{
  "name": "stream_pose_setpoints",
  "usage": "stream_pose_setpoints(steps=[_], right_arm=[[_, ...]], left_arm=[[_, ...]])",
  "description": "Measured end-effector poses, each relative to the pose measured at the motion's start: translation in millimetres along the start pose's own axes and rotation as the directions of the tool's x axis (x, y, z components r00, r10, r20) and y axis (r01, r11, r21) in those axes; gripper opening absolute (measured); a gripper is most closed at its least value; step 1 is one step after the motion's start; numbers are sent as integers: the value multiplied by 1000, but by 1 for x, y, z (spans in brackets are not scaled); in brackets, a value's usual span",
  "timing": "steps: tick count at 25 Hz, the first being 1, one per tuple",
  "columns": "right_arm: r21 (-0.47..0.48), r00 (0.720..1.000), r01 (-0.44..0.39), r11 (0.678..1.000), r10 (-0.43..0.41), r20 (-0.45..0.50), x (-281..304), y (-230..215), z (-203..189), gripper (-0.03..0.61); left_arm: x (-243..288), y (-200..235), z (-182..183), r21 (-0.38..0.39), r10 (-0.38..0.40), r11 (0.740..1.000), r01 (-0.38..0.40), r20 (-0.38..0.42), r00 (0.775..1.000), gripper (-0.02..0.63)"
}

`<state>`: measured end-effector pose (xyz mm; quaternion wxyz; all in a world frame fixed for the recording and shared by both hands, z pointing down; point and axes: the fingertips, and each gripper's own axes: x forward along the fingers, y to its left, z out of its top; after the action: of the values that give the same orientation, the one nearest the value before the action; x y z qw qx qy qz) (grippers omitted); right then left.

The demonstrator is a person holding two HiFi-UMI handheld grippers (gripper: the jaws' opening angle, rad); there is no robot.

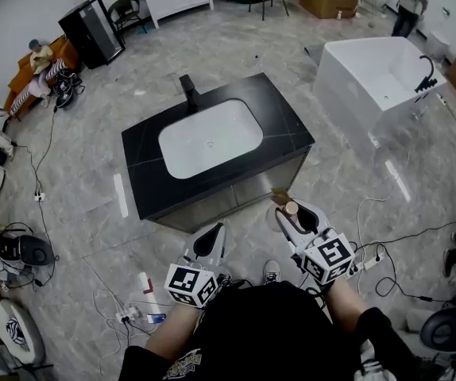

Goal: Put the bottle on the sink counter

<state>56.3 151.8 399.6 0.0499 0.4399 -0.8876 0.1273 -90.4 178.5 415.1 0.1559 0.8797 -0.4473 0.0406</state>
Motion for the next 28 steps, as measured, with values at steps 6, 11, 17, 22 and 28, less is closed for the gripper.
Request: stream_pose_setpoints(steps=[6, 11, 17, 22, 28], right_arm=[[-2, 1000, -14, 1000, 14, -2, -1, -10, 0, 166], [-2, 1000, -25, 1000, 25, -6, -3, -21, 0, 166], [-4, 999, -46, 999, 46, -10, -5, -36, 0, 166], [-8, 998, -68, 998, 68, -13, -6, -50, -1, 166], [-7, 996, -85, 996, 85, -12, -11, -66, -1, 166]], left_arm=[[8, -7, -4, -3, 8, 1000, -8, -3, 1000, 0], [14, -15, -6, -5, 17, 1000, -17, -8, 1000, 0], [27, -25, -8, -7, 36, 999, -36, -11, 999, 0], [36, -34, -11, -8, 59, 998, -59, -16, 998, 0], [43, -47, -12, -5, 82, 997, -82, -19, 996, 0]])
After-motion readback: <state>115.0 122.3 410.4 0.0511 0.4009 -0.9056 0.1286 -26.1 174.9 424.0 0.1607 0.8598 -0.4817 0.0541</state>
